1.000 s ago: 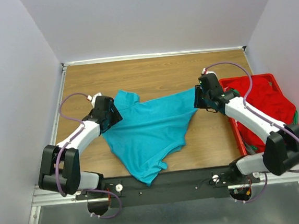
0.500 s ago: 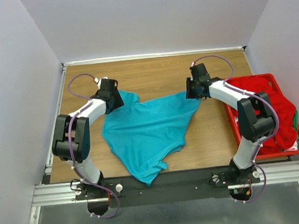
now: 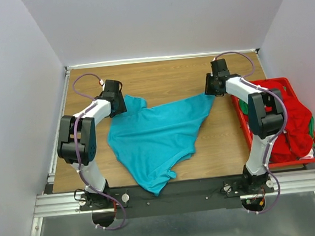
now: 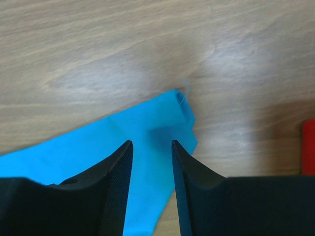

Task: Fold and stack the t-shirts
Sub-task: Flatten the tshirt out

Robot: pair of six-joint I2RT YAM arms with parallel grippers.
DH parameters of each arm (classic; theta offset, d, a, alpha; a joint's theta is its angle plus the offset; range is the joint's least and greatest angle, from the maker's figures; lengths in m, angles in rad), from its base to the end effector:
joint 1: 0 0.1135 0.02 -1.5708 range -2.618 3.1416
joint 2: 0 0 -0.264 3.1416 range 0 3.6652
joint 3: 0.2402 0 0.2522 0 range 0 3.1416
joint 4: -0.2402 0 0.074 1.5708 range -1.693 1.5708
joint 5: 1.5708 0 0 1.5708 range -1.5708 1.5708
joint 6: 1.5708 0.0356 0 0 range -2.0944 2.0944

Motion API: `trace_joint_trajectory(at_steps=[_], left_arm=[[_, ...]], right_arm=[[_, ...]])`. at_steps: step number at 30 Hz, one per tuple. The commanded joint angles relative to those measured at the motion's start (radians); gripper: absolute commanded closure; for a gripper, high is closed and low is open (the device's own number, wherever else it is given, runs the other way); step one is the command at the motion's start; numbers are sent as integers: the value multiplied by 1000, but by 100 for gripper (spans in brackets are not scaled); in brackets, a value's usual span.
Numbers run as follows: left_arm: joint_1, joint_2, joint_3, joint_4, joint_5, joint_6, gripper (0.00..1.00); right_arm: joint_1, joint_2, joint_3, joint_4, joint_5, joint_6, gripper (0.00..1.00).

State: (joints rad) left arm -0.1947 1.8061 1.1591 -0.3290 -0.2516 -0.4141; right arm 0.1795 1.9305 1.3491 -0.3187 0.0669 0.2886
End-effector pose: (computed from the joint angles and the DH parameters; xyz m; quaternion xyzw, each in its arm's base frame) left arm 0.3686 -0.0637 0.1806 -0.1404 0.9388 0.0273 0.3133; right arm 0.4124 0.0724 0.1904 0.0625 0.9418 0.0456 0.3273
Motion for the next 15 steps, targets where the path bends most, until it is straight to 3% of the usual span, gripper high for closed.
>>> trace_joint_trajectory(at_steps=[1, 9, 15], left_arm=[[21, -60, -47, -21, -43, 24, 25], [37, -68, -65, -2, -15, 35, 23], [43, -67, -75, 11, -2, 46, 22]], right_arm=[[-29, 58, 70, 4, 40, -34, 54], [-69, 111, 119, 4, -10, -97, 48], [-101, 143, 134, 4, -189, -151, 45]])
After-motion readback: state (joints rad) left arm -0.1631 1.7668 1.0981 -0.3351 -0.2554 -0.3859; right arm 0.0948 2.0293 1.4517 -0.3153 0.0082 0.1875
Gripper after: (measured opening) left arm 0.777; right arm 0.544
